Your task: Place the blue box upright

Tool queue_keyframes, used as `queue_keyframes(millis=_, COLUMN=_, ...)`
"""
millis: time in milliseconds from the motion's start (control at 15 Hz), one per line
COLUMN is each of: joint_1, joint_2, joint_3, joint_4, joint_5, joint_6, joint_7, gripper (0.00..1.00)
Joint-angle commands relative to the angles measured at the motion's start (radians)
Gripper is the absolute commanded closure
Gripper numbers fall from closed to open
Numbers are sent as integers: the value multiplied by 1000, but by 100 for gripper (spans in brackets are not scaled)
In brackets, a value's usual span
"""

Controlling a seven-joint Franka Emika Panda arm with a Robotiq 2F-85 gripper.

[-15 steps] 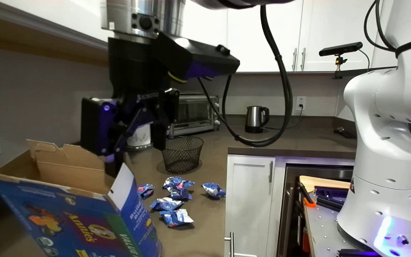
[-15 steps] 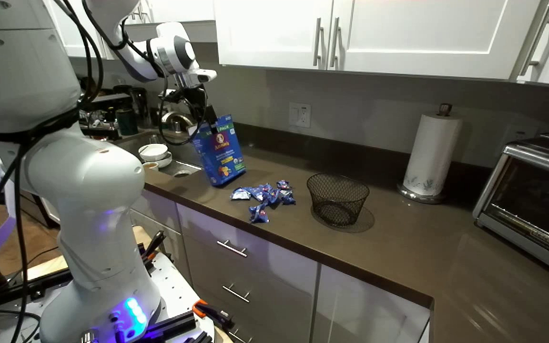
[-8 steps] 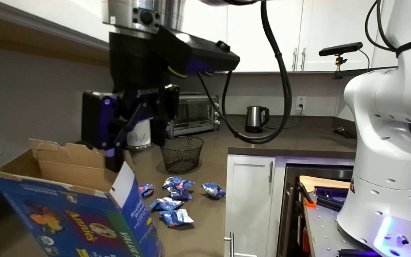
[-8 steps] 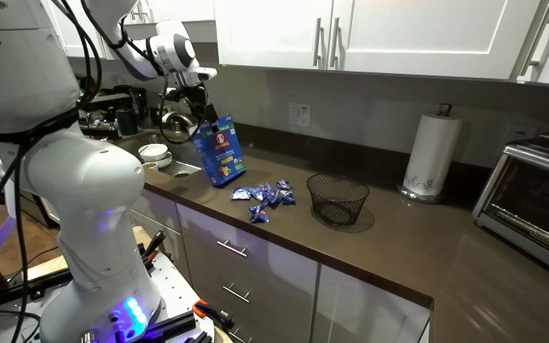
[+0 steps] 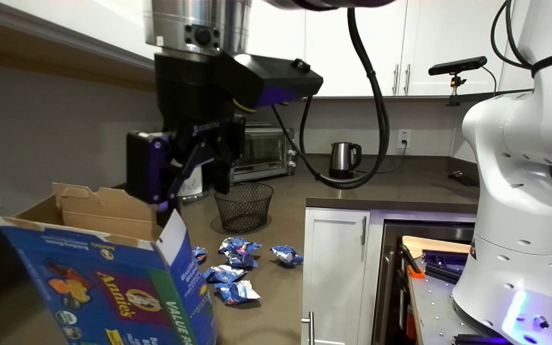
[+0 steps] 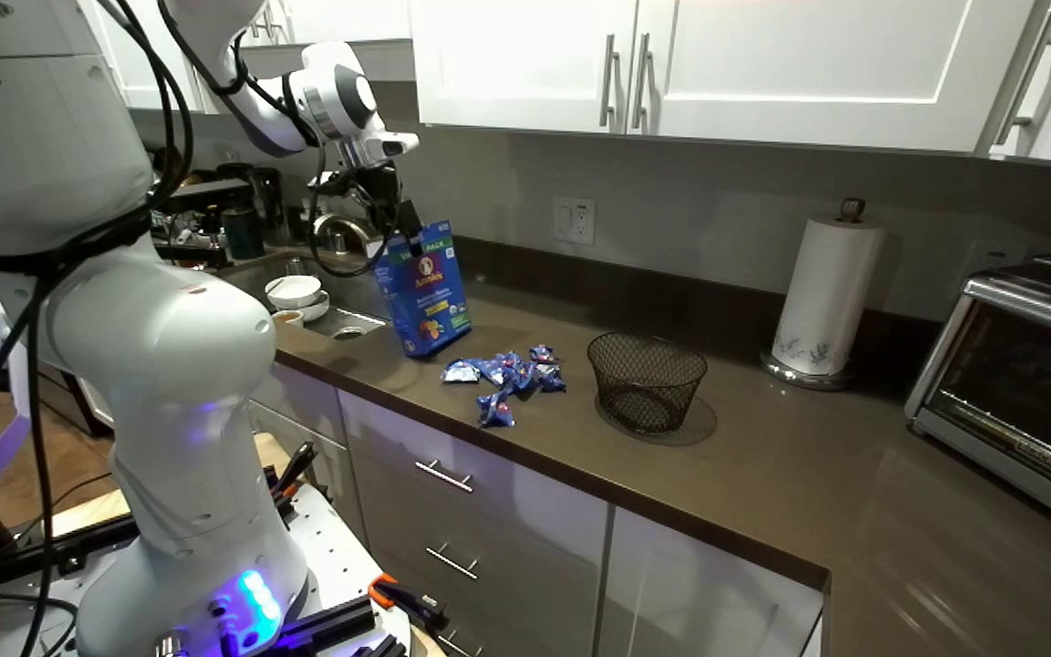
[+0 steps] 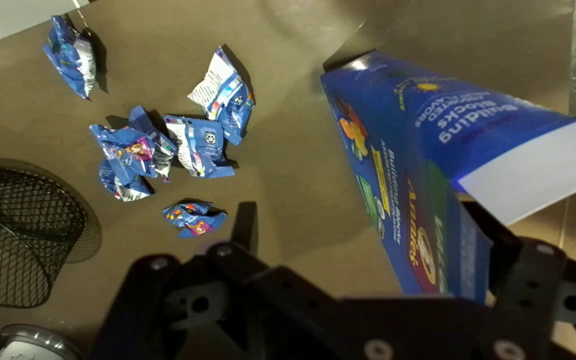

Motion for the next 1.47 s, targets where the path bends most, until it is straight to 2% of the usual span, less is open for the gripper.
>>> queue_keyframes(millis=0, joint_1=-19, joint_2=-12, joint_3=15, joint_4=-6, joint_5=-26, joint_6=-29, joint_7=-4, gripper=0)
queue_keyframes(millis=1400, joint_1=-46, joint_2=-40, joint_3=-5, joint_4=-33, joint_5=-27, joint_6=-25, joint_7=-23, gripper=0)
